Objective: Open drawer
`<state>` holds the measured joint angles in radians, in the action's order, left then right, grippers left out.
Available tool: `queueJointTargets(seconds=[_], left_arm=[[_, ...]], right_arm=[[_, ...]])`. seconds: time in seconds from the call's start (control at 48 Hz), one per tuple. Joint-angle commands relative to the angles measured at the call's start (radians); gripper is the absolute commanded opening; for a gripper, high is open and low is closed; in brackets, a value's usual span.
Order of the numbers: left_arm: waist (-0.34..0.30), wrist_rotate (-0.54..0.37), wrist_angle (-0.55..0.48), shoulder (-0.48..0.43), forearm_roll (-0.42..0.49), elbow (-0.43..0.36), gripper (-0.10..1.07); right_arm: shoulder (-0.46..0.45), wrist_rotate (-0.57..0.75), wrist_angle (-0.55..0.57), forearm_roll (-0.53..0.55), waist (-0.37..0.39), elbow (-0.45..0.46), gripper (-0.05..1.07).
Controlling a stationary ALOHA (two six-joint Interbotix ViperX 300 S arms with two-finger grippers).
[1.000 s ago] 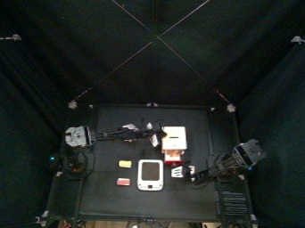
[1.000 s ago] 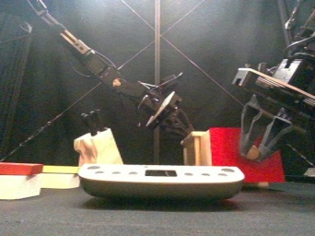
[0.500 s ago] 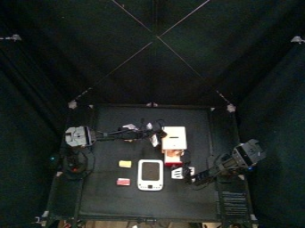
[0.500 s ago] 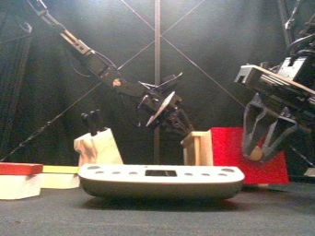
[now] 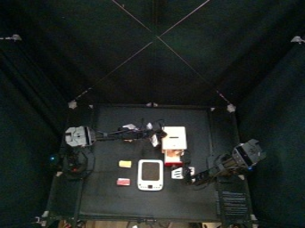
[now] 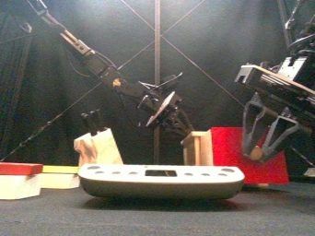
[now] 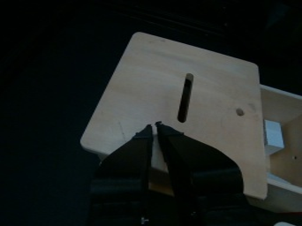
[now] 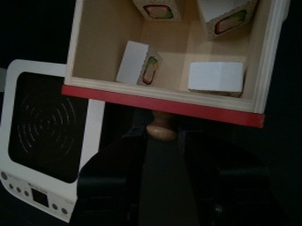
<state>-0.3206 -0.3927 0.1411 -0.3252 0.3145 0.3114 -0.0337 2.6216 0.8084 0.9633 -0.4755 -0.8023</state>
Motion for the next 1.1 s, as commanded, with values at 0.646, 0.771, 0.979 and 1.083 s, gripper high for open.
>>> queueJointTargets(seconds=[0.646,0.771,0.979,1.083], left_arm=[[0.008,0.003,0.014,0.029,0.041,-0.003,0.58],[0.018,0.003,0.020,0.046,0.057,0.002,0.58],[0.052,0.003,0.057,0.100,0.080,0.026,0.58],[0.072,0.003,0.095,0.141,0.103,0.051,0.58]], right_arm=[[-0.063,-0.057,0.002,-0.021,-0.021,0.017,0.93],[-0.063,-0.058,0.002,-0.021,-0.021,0.018,0.93],[-0.069,-0.058,0.002,-0.021,-0.025,0.014,0.93],[-0.071,-0.058,0.002,-0.023,-0.025,0.014,0.93]])
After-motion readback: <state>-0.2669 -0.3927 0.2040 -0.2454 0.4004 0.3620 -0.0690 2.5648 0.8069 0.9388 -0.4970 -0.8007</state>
